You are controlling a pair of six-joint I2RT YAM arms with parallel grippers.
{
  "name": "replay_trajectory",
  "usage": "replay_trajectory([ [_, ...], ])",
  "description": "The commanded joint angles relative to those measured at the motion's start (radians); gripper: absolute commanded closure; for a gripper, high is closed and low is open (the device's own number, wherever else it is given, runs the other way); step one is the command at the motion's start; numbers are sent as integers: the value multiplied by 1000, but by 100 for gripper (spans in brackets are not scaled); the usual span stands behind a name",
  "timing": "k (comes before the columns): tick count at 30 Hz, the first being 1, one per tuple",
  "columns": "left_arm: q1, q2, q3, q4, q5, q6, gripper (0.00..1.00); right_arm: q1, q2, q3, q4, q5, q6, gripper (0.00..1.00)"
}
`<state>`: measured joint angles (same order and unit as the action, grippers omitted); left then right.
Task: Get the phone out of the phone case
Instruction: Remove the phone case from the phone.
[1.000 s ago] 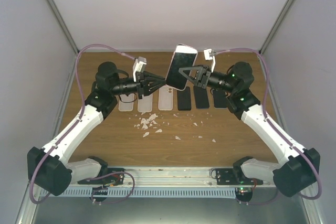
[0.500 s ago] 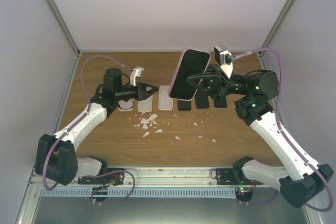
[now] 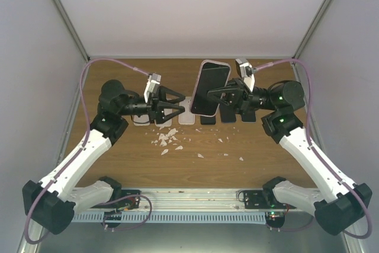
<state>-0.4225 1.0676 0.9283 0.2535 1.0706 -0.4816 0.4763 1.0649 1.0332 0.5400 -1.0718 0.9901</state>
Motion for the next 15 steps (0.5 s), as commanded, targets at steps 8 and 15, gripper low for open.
replay_trajectory([
  [8,-63,-7,88,-10,18,53,38,-8,-11,-20,24,31,-28,99],
  [15,-73,0,84,11,32,37,34,-7,-9,-27,25,30,-32,99],
])
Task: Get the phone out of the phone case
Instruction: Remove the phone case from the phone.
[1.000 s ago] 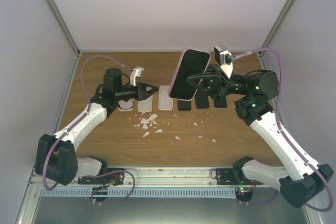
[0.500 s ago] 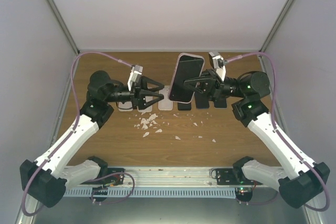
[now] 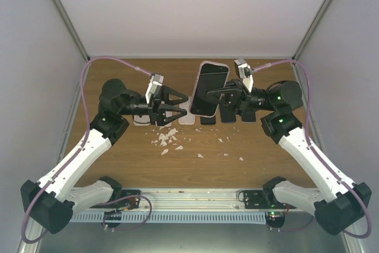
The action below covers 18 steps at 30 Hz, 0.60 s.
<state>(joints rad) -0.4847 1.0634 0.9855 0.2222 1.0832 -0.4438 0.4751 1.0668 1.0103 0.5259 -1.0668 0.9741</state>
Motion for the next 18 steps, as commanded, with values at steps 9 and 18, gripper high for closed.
replay_trajectory([
  [9,-15,23,36,62,7,-31,34,-7,-10,-15,51,21,-19,100],
  [18,-17,39,54,-7,-72,-1,40,-6,-5,-13,63,18,-10,99],
])
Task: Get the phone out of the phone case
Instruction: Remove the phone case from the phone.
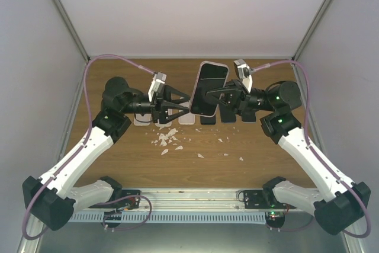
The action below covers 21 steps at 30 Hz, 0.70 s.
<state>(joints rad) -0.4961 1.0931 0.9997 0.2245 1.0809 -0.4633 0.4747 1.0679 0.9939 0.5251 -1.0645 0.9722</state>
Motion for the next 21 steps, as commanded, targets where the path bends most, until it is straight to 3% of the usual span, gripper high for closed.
replay_trajectory([
  [1,-6,10,45,-32,-96,29,42,-5,-6,3,63,17,-8,100],
  [12,23,29,16,-151,-276,70,57,2,-14,2,100,-5,13,100],
  [21,55,77,-25,-121,-269,-9,59,18,-25,2,133,-26,41,100],
])
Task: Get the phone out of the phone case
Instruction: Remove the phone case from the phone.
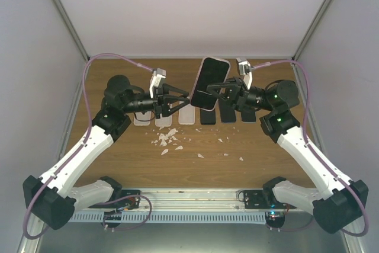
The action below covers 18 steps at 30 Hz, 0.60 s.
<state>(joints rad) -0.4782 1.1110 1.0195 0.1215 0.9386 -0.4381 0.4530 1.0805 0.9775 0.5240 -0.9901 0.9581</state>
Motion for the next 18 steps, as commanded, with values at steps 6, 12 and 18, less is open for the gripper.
replay_trajectory([
  [6,39,84,-23,-32,-139,-25,60,59,-43,22,147,-109,68,100],
  [12,38,109,-3,-66,-192,-28,63,99,-28,20,164,-116,74,100],
  [18,54,109,-58,-16,-165,-66,63,108,-20,55,170,-124,73,100],
])
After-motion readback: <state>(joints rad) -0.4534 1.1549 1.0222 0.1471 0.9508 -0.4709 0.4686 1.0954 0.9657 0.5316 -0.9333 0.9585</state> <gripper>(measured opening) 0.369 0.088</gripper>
